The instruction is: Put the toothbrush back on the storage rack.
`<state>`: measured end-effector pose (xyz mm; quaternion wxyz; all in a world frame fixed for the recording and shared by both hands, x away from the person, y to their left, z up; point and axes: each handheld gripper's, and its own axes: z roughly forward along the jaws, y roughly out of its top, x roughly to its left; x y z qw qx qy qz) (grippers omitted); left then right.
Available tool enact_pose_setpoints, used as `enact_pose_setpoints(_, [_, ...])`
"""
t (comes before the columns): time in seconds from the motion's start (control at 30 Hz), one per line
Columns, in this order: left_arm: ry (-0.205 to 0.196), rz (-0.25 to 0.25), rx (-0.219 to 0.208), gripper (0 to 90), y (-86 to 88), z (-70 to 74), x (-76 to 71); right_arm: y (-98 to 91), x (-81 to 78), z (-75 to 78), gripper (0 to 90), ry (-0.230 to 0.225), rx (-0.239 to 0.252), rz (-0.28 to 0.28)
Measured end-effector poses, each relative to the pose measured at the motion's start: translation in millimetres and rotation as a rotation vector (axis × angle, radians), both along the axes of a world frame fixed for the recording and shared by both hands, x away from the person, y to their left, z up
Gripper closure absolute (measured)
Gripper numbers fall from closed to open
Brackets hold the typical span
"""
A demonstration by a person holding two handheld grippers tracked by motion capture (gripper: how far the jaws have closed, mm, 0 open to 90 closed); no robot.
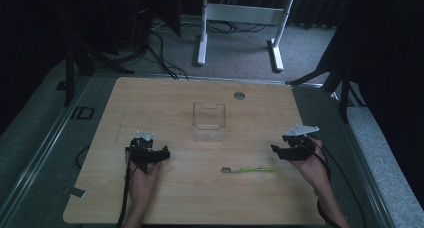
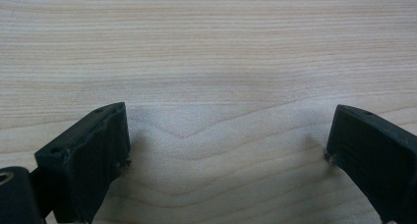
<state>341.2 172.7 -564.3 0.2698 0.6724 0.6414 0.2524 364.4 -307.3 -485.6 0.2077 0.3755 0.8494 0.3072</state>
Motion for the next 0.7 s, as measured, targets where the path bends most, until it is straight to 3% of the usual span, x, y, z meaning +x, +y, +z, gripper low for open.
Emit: enact_pose_setpoints(0.7, [0.000, 0.000, 0.000, 3.0, 0.0, 0.0, 0.0, 12.6, -0.1, 15.7, 41.8, -0.004, -0.086, 0.114])
